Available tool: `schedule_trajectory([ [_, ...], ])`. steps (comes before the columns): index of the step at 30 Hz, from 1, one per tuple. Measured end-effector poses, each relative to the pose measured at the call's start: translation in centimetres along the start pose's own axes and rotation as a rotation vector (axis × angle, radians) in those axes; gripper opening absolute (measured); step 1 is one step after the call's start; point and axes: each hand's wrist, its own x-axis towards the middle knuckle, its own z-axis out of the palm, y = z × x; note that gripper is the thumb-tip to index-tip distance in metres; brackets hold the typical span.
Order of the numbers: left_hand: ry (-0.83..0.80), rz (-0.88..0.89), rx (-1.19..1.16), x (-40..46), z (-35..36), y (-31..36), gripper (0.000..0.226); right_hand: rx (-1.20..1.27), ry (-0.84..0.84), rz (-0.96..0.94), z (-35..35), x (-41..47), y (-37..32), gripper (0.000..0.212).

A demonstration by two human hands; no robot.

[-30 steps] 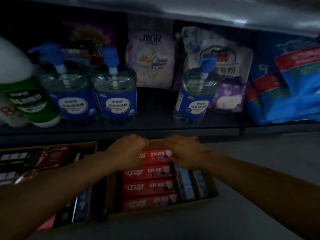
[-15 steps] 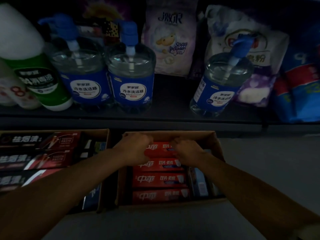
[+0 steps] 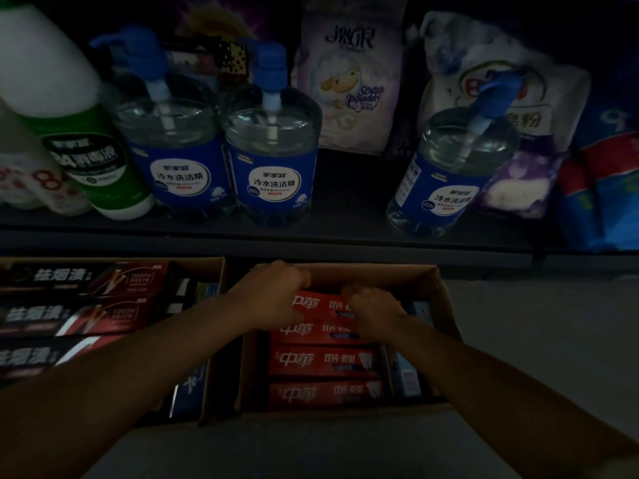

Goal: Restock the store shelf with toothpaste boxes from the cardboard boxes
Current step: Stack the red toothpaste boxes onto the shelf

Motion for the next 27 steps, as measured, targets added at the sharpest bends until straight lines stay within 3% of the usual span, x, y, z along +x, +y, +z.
schedule_trajectory([
  [5, 0.002, -0.016, -0.005, -0.8, -1.6, 0.1, 0.042, 0.028, 0.031, -0.055, -1.6, -0.8, -0.3, 0.062],
  [11, 0.014, -0.014, 0.035, -3.0, -6.2, 1.9, 0.041, -0.026, 0.144, -0.165, -8.7, -4.6, -0.1, 0.05],
  [21, 0.184, 0.011, 0.093, -8.1, -18.5, 9.6, 0.071, -0.252, 0.551, -0.223, -23.2, -14.7, 1.8, 0.042],
  [27, 0.152, 0.027, -0.146, -9.1, -25.4, 13.4, 0.06, -0.406, 0.764, -0.267, -31.2, -20.4, 3.5, 0.042],
])
